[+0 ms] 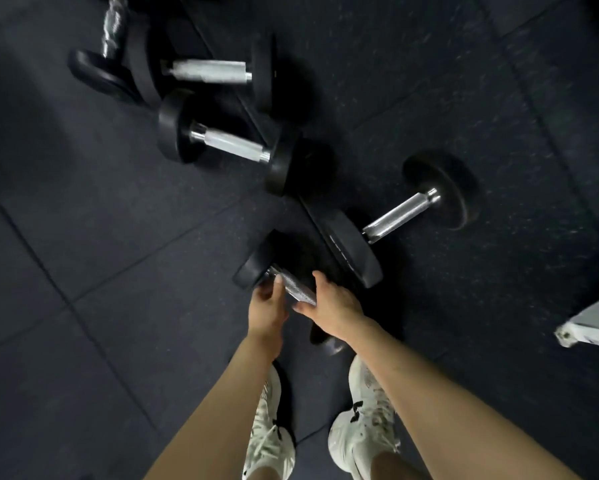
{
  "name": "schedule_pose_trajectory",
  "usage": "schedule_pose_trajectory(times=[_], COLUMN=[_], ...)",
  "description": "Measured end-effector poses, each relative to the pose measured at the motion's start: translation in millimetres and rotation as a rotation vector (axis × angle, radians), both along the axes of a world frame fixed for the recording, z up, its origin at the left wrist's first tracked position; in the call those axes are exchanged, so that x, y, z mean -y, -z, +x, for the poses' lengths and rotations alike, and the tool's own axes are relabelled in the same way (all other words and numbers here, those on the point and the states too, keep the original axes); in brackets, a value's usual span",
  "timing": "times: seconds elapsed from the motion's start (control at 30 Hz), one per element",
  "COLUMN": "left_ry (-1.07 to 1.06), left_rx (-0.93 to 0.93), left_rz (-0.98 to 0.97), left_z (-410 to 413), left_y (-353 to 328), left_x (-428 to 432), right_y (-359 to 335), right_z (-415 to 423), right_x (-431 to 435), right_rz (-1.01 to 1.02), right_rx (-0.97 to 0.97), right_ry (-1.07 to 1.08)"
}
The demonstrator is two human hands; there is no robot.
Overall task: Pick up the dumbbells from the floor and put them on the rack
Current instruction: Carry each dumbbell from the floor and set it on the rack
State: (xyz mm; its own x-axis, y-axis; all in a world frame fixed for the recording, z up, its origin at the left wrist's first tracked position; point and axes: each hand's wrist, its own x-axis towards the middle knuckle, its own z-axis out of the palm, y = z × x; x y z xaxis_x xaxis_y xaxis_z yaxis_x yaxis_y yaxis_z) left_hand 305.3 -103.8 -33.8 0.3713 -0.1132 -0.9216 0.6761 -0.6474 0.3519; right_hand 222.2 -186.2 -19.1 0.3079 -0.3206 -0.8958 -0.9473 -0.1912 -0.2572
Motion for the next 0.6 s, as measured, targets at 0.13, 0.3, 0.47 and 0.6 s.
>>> schedule_pose_trajectory(times=[0.13, 0.3, 0.47, 0.6], left_ry=[-0.070, -0.306, -0.310, -0.258], left_rx=[-0.028, -0.182, -0.145, -0.129], left_rz=[-0.057, -0.108, -0.065, -0.047], left_z=[-1.9, 2.0, -1.0, -6.1], left_y=[28.5, 42.6, 23.7, -27.2], left_x=[8.8, 12.9, 13.0, 1.8], right_y=[39.5, 51.7, 33.2, -18.9], right_z=[2.1, 0.5, -6.0, -15.7], right_x=[-1.8, 5.4, -6.4, -19.0], right_rz=[0.056, 0.090, 0.011, 0.013], right_rx=[-0.068, -0.060, -0.058, -0.036], right_ry=[-0.029, 0.055, 0.011, 0.017])
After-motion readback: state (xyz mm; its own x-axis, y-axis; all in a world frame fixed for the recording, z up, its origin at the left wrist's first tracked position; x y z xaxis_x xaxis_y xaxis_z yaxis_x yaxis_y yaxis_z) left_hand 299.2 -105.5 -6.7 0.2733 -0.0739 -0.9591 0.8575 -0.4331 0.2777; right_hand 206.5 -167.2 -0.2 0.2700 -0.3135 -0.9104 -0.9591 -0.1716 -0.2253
